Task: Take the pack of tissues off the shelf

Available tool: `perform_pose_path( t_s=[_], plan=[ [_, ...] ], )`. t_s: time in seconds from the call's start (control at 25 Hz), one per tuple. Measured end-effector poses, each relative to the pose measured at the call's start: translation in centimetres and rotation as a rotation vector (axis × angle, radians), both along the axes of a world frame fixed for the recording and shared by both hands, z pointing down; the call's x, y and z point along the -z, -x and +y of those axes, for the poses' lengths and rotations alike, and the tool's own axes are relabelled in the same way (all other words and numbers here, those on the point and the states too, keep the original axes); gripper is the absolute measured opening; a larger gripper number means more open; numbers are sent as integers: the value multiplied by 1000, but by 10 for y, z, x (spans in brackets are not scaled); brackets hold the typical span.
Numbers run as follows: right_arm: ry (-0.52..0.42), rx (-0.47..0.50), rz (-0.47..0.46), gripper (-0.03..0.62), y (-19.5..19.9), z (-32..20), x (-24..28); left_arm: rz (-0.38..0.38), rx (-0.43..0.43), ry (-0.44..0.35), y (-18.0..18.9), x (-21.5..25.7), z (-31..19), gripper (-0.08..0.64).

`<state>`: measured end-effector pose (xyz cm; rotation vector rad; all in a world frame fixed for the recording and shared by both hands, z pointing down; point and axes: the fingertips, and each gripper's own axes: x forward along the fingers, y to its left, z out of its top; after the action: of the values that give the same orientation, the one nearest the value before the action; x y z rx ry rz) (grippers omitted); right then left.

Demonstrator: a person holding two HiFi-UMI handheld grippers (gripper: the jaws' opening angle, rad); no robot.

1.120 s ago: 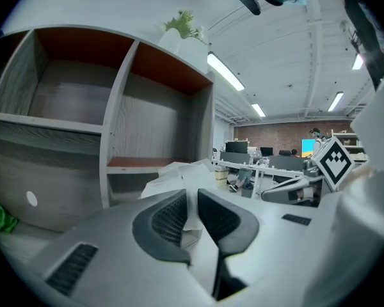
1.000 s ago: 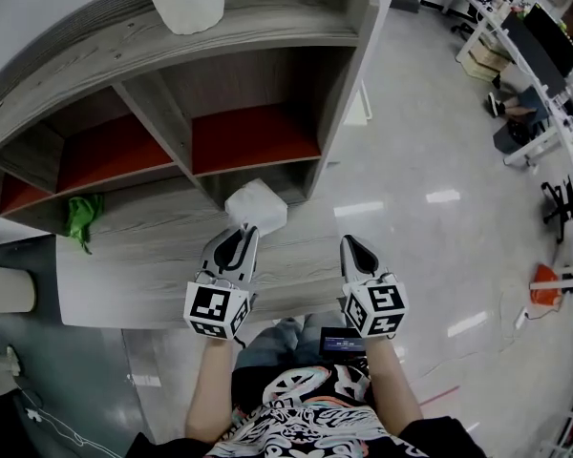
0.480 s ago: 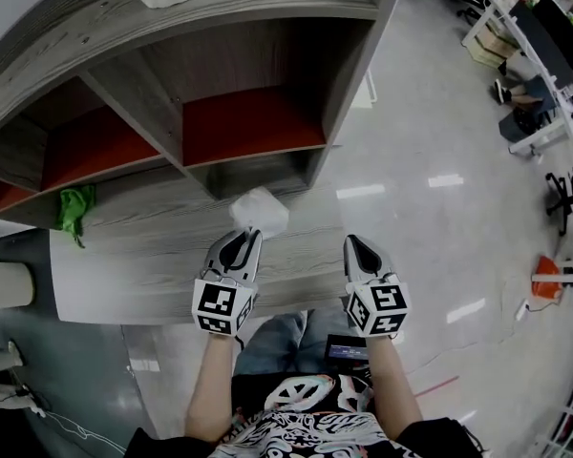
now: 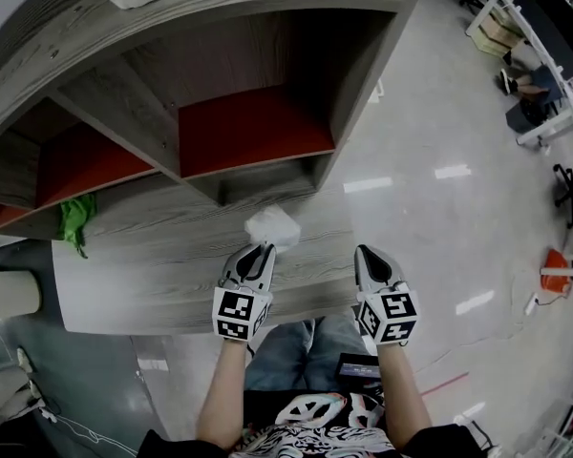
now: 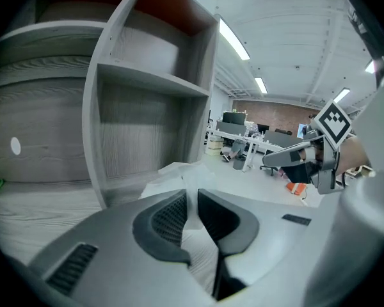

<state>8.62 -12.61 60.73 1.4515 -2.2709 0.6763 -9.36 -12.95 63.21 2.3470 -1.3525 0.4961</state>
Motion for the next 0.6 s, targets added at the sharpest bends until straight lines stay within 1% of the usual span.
perform_pose_path(
  t_s=[0.08,0.24,0.32,0.48,0.6],
  plan=[
    [8,-8,4,2,-2,1,-5,-9,-2,4,0,-7,-1,46],
    [17,-19,9,2,-5,1,-12,-55,-13,-1,0,-20,-5,46],
    [19,-28,7,2,-7,-2,-15,-59,-18,11,-1,-26,-7,46],
    [22,-30,1,2,-6,-6,-18,-60,-46,61,-4,-37,-4,48],
    [24,-26,-3,2,-2,-7,-18,-66,-71,135,-6,-51,0,48]
  ],
)
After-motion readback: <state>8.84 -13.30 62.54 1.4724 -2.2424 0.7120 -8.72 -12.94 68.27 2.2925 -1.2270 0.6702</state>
